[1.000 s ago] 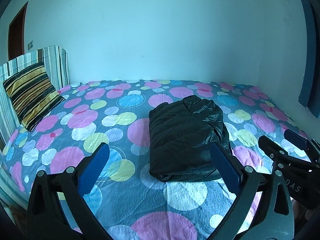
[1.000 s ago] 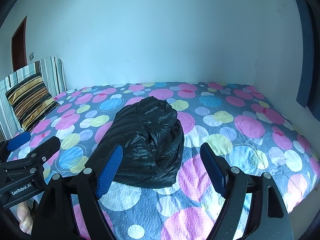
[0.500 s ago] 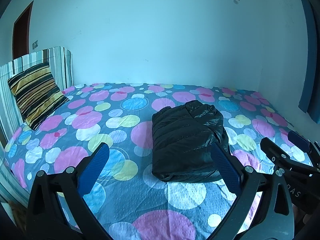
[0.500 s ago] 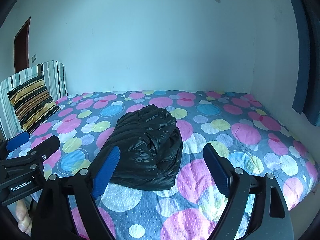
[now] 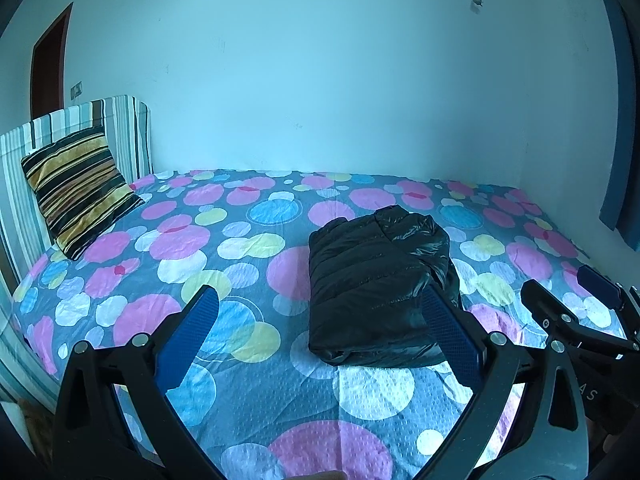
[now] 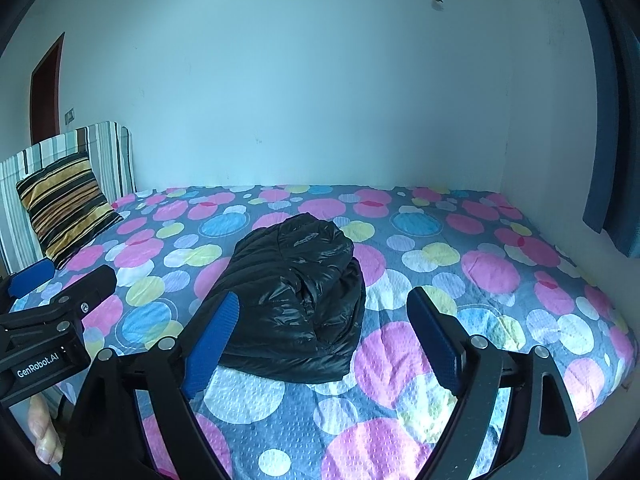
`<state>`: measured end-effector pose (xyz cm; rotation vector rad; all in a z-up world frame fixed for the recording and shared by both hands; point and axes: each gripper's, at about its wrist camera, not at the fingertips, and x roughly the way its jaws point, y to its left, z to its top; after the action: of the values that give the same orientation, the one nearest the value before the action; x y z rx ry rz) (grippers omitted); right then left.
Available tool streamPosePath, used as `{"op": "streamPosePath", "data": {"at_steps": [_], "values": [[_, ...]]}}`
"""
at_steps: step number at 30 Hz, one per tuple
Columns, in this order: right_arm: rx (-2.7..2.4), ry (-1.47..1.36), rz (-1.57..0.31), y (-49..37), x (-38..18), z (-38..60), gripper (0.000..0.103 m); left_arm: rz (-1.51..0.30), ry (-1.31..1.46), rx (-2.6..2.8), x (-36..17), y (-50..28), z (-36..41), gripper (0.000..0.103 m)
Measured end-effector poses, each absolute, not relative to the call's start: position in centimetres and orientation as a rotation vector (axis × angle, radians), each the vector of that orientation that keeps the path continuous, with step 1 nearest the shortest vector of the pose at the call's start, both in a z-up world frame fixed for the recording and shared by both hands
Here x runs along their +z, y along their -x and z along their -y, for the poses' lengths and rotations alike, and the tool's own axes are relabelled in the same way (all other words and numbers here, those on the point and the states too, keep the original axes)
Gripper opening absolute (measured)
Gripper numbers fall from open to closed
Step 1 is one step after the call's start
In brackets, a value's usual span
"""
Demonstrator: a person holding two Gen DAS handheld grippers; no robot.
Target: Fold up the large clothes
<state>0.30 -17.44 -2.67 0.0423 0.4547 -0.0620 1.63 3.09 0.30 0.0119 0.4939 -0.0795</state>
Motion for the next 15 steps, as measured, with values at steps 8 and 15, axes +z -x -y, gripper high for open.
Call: {"op": "streamPosePath", "data": {"at_steps": [8,15], "values": [[-0.061,-0.041,-0.455,-0.31,-2.62,17.44,0.085,-0.494,-0.015,-0.079,0.3,-1.61,-2.99,0.101],[-0.059,-0.042,-0.455,-0.3,-2.67,17.42,0.085,-0.496,-0.018,-0.078,0.27,-1.54,-3.03,0.101]]}}
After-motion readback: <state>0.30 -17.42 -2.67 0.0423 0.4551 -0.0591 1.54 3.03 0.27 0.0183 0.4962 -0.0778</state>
